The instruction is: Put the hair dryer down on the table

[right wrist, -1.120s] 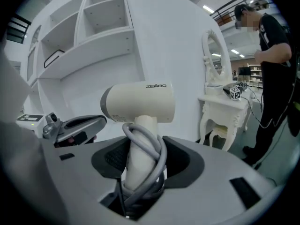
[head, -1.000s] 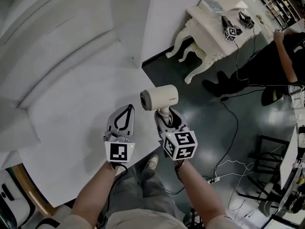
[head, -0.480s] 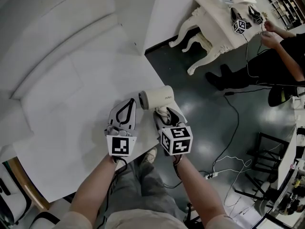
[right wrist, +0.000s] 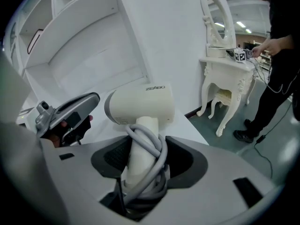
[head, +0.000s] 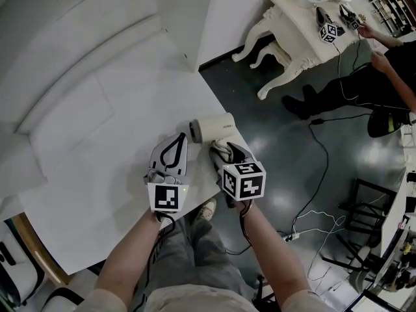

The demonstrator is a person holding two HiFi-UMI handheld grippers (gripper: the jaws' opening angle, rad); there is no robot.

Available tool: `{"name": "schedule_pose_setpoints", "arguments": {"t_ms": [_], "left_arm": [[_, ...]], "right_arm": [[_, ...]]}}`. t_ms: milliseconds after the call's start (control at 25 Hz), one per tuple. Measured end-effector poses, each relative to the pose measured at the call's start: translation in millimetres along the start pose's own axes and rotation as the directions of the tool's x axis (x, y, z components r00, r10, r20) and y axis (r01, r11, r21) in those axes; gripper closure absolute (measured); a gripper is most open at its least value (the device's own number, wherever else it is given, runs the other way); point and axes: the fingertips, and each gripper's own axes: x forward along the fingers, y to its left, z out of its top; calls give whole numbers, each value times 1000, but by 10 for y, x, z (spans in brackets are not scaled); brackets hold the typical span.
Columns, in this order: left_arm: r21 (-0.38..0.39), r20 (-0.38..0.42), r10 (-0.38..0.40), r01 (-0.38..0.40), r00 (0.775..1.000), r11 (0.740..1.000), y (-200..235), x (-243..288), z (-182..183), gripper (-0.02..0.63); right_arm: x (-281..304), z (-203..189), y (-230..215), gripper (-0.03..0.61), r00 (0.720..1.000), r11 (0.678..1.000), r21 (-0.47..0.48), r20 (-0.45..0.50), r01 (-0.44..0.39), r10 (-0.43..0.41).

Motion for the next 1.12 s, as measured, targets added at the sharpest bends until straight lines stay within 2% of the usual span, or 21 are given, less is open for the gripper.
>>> {"name": "schedule_pose_setpoints", "arguments": {"t_ms": [160,440,600,720,840,960,1080,1120], "left_arm": [[4,-15,6,-6,1000,1000,12,34,26,603],[33,-16,-23,23,1000,999,-67,25,261,603],[82,-17,-38,39,999,996,-111,5,467,603],[90,12,-31,30,999,996,-92,-39,723,602],[82,38,-29,26,999,996,-66,-103,1071,601],[99,44,-41,36,998,994,-65,-182,1456,602],[130,90,-57,45,994,991,-46,-284,1913,601],[132,106,-58,44,993,990,-28,-322,2072,602]], "right_arm": [[4,61,28,354,1000,1000,11,7,-29,29],[-182,94,-44,328,999,999,-47,35,25,-23],[-444,223,-83,330,994,998,-42,96,57,-52],[-736,482,-74,330,982,997,-33,176,66,-60],[-1132,876,43,331,958,997,-50,284,54,-38],[-1639,1320,263,353,915,993,-101,402,59,-13],[-2206,1719,492,468,854,983,-155,520,103,-8],[-2381,1836,572,476,832,979,-168,554,116,-4]]}}
